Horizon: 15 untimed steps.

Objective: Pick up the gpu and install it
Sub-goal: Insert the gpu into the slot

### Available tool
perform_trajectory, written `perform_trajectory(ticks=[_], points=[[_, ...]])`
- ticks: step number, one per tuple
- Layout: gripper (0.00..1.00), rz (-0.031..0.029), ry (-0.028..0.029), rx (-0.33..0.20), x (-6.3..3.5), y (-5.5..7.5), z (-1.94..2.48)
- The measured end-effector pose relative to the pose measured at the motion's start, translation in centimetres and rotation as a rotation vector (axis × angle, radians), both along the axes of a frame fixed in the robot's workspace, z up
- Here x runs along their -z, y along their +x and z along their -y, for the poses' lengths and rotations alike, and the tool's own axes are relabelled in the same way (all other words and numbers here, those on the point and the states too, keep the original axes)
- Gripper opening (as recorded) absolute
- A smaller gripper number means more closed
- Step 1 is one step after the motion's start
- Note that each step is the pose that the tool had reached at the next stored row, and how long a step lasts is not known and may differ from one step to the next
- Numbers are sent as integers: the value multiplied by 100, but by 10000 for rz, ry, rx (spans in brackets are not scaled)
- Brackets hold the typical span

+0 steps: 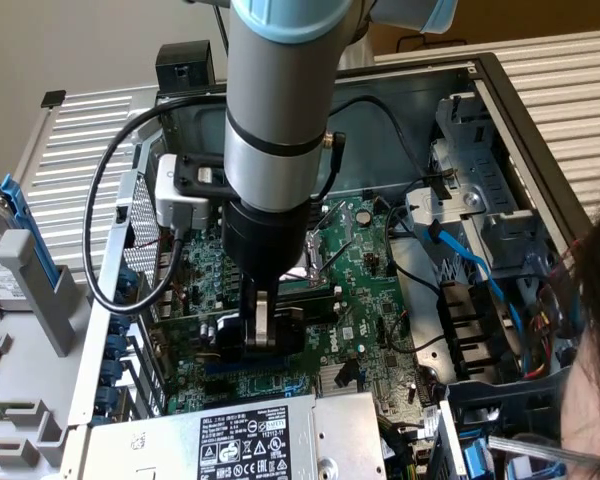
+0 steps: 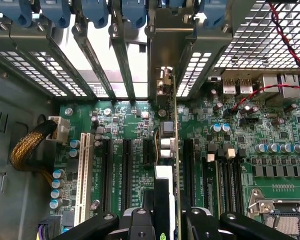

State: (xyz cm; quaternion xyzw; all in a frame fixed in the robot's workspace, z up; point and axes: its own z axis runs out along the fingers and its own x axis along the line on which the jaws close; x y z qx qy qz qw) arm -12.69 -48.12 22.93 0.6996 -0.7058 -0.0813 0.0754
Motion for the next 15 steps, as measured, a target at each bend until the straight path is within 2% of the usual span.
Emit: perform_trajectory(ticks=[4,10,15], points=[[29,12,1,0,3,2,0],[29,119,2,0,41,-26,0],[29,120,1,-1,42,-29,0]])
